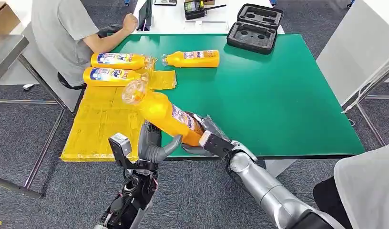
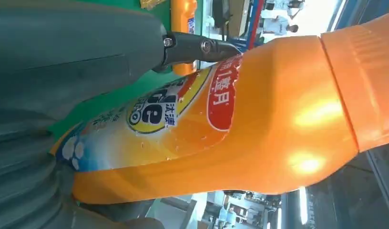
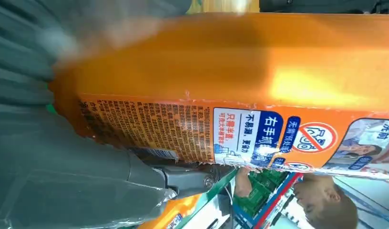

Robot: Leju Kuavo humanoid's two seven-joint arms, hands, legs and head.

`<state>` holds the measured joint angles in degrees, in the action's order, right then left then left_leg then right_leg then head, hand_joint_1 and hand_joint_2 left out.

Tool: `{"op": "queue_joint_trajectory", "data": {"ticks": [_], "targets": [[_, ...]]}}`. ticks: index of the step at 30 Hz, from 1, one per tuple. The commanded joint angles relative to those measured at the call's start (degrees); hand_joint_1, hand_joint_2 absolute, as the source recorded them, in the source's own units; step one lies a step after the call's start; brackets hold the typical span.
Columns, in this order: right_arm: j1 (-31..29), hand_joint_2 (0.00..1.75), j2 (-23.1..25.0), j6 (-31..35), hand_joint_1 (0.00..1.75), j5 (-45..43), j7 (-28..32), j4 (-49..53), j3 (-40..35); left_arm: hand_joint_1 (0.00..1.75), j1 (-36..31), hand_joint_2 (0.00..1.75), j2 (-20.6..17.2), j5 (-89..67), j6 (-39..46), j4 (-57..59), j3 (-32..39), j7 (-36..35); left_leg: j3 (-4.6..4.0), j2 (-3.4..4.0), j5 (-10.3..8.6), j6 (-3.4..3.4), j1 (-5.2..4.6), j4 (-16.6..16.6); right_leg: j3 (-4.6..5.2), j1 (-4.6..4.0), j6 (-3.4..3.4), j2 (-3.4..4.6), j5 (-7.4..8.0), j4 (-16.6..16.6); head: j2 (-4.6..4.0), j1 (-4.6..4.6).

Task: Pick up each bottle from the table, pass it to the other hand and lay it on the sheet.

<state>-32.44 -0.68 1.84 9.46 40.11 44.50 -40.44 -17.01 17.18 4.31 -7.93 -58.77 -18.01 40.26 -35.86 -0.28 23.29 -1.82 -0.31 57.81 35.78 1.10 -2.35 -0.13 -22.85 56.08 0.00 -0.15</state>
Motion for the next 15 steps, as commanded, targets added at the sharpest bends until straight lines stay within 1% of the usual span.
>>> {"op": "queue_joint_trajectory", "data": {"ticks": [1, 2, 5, 6, 7, 8, 12, 13, 14, 15], "targets": [[-2.84, 1.75, 0.25, -0.67, 1.75, -0.16, -0.11, -3.61, -2.23, 0.00, -1.57, 1.75, -0.51, 0.01, -0.67, 2.25, 0.30, -0.26, 0.33, 0.07, 0.16, 0.13, 0.08, 0.01, -0.33, -0.09, 0.13, 0.05, -0.14, -0.01, 0.00, 0.00], [-2.83, 1.75, 0.32, -0.73, 1.75, -0.10, -0.11, -3.82, -2.30, 0.00, -1.41, 1.75, -0.56, -0.05, -0.72, 2.04, 0.25, -0.26, 0.24, 0.05, 0.11, 0.10, 0.04, -0.01, -0.23, -0.05, 0.09, 0.04, -0.09, -0.02, 0.00, 0.00], [-2.70, 1.75, 0.45, -1.07, 1.75, -0.23, -0.11, -4.00, -2.32, 0.00, -1.14, 1.75, -0.67, 0.08, -1.64, 1.65, 0.09, -0.26, 0.38, 0.09, 0.19, 0.14, 0.09, 0.02, -0.38, -0.10, 0.14, 0.07, -0.15, -0.02, 0.00, 0.00], [-2.70, 1.75, 0.45, -1.07, 1.75, -0.23, -0.11, -4.00, -2.32, 0.00, -1.14, 1.75, -0.67, 0.08, -1.64, 1.65, 0.09, -0.26, 0.26, 0.06, 0.13, 0.10, 0.06, 0.01, -0.26, -0.07, 0.10, 0.04, -0.11, -0.01, 0.00, 0.00], [-2.69, 1.75, 0.59, -1.37, 1.75, -0.18, -0.11, -4.34, -2.46, 0.05, -0.94, 1.75, -0.61, 0.40, -2.31, 1.36, 0.23, -0.26, 0.41, 0.09, 0.20, 0.14, 0.10, 0.00, -0.41, -0.11, 0.14, 0.07, -0.16, -0.04, 0.00, 0.02], [-2.75, 1.75, 0.71, -1.52, 1.75, -0.08, -0.11, -4.69, -2.59, 0.12, -0.90, 1.75, -0.59, 0.47, -2.56, 1.33, 0.26, -0.26, 0.25, 0.07, 0.12, 0.10, 0.07, 0.00, -0.24, -0.07, 0.10, 0.05, -0.09, -0.03, 0.00, 0.00], [-2.75, 1.75, 0.71, -1.52, 1.75, -0.08, -0.11, -4.69, -2.59, 0.12, -0.90, 1.75, -0.59, 0.47, -2.56, 1.33, 0.26, -0.26, 0.15, 0.05, 0.06, 0.07, 0.03, -0.02, -0.14, -0.03, 0.07, 0.04, -0.05, -0.02, 0.00, 0.00], [-2.75, 1.75, 0.71, -1.52, 1.75, -0.08, -0.11, -4.69, -2.59, 0.26, -0.90, 1.75, -0.59, 0.47, -2.56, 1.33, 0.26, -0.26, 0.26, 0.07, 0.13, 0.11, 0.07, 0.00, -0.26, -0.08, 0.11, 0.05, -0.10, -0.02, 0.00, 0.02], [-2.84, 1.75, 0.92, -1.58, 1.75, 0.17, -0.11, -5.22, -2.83, 1.31, -0.85, 1.75, -0.53, 0.88, -3.58, 1.38, 0.56, -0.26, 0.16, 0.04, 0.07, 0.08, 0.03, -0.02, -0.15, -0.03, 0.08, 0.03, -0.06, -0.02, 0.00, 0.00], [-3.07, 1.75, 1.23, -2.01, 1.75, 0.33, -0.11, -5.99, -3.11, 1.48, -0.75, 1.75, -0.60, 0.64, -4.24, 0.91, 0.58, -0.26, 0.30, 0.07, 0.14, 0.12, 0.07, 0.00, -0.29, -0.07, 0.12, 0.06, -0.12, -0.02, 0.00, 0.00]]}}
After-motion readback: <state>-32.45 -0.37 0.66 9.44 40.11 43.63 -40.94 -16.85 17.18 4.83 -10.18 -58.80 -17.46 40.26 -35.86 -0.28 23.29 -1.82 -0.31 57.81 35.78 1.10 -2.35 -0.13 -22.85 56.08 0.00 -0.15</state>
